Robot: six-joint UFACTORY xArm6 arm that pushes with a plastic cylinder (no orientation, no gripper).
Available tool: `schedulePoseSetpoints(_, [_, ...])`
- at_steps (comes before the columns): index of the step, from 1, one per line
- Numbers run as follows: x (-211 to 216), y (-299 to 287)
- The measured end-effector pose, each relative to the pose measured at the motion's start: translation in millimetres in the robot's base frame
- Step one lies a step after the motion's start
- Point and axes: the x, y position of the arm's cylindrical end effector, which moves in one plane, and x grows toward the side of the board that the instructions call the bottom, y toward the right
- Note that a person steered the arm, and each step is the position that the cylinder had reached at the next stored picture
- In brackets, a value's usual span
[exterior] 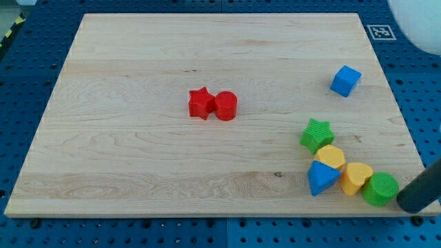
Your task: Push the triangle along with the green circle slightly to the left
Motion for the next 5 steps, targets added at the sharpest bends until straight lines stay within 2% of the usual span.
schedulePoseSetpoints(5, [0,-95])
